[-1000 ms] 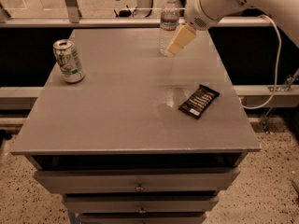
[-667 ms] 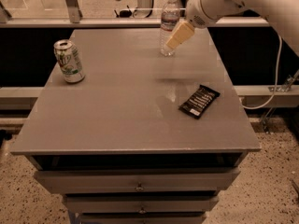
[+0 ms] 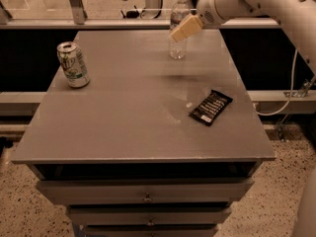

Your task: Move water bottle near 7up can

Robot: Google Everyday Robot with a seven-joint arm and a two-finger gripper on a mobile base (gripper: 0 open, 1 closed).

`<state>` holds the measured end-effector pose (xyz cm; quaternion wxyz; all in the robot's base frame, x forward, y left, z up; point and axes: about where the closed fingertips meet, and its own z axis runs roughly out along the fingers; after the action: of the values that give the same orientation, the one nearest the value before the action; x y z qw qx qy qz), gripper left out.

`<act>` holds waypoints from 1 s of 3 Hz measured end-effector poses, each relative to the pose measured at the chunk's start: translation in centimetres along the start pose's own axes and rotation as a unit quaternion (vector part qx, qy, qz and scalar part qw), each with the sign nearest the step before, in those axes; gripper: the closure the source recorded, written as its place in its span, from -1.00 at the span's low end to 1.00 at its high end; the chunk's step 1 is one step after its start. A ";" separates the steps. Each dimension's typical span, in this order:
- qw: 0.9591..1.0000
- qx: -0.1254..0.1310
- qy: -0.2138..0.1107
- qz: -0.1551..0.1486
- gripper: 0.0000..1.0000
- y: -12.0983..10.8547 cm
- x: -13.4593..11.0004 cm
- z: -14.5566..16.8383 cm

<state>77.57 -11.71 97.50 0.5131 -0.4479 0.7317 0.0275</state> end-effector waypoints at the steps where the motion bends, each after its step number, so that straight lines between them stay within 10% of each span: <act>1: 0.996 -0.018 -0.048 0.067 -1.00 -0.5 -0.3 2.0; 2: 0.992 -0.030 -0.068 0.104 -1.00 -0.4 -0.2 3.2; 3: 0.986 -0.039 -0.085 0.135 -0.47 -0.1 0.4 4.3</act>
Offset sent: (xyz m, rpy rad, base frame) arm 0.0355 0.0150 -0.0150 0.3467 0.0862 -0.0005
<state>80.73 -9.90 95.25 0.5471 -0.3612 0.7373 0.1631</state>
